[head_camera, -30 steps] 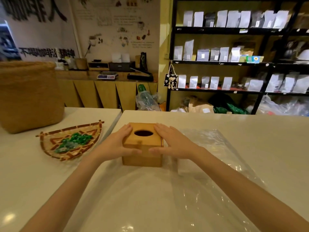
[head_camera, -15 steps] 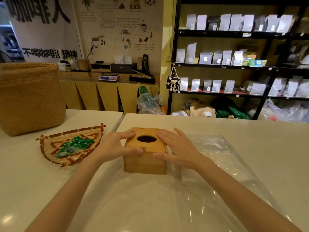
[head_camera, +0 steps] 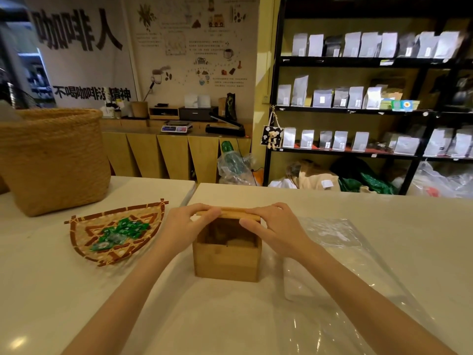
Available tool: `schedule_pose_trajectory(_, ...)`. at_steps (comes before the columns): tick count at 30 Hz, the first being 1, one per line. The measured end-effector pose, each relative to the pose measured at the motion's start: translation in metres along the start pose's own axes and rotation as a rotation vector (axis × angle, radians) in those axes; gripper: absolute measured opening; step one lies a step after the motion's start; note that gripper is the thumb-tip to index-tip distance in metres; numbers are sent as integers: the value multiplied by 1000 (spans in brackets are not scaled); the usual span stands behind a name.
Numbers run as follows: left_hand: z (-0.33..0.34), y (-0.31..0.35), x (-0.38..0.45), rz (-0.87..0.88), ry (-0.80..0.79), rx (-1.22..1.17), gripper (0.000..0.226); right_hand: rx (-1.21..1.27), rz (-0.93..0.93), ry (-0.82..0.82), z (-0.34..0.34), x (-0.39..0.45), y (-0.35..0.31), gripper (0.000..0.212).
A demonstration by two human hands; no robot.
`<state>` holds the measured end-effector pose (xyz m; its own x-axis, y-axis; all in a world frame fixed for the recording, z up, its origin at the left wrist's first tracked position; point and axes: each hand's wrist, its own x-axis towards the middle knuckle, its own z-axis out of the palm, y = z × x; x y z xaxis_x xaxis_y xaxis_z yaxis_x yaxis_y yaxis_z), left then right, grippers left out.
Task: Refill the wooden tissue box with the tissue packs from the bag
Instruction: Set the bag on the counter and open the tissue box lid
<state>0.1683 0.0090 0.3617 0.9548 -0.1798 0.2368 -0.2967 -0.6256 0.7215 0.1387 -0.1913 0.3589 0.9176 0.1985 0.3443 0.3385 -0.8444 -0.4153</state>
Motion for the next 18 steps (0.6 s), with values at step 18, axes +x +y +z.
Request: schedule_pose_trajectory(18,25,14,62,-134,170,-257,53,523,257,3,13,42,11,39)
